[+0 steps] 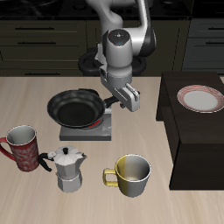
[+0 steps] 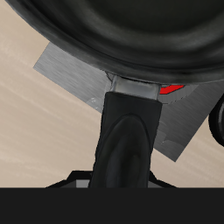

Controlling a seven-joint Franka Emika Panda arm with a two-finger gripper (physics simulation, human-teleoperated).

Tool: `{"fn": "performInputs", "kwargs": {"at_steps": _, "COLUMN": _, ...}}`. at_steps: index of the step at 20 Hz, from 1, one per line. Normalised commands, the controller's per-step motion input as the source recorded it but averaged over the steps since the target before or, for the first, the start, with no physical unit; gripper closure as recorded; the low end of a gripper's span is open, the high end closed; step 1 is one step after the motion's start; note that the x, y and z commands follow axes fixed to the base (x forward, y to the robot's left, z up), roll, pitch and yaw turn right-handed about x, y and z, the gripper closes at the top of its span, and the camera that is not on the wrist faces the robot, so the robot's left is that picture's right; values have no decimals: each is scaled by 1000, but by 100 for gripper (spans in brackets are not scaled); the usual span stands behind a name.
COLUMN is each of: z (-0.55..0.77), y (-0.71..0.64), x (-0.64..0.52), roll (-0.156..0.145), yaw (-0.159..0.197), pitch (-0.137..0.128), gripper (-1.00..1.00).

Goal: Place the frying pan on the top layer of the shelf and turn off the stove

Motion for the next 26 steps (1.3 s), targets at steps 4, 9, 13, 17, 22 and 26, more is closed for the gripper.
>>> {"fn": "performInputs", "kwargs": {"at_steps": 4, "z": 245, "y": -171, "x": 113, "roll": -31, "yaw": 151, "pitch": -3, "gripper": 100}}
{"fn": "performInputs", "kwargs": {"at_steps": 9, "z": 280, "y": -227, "x": 75, "roll": -24, "yaw": 153, "pitch": -3, "gripper": 100}}
{"fn": "performInputs", "kwargs": {"at_steps": 13, "z": 250, "y": -304, "x": 100, "roll": -37, "yaw": 190, "pitch": 23, "gripper": 100}}
{"fn": "performInputs", "kwargs": {"at_steps": 17, "z": 209, "y": -427, "x": 72, "roll": -54, "yaw": 177, "pitch": 13, "gripper": 100}}
{"fn": "performInputs", "kwargs": {"at_steps": 22, "z": 83, "y": -187, "x": 53, "roll": -10, "yaw": 109, "pitch": 31, "gripper": 100}}
{"fn": "performInputs", "kwargs": {"at_steps": 26, "z": 245, "y": -171, "x": 78, "roll": -63, "yaw": 236, "pitch": -17, "gripper": 100}}
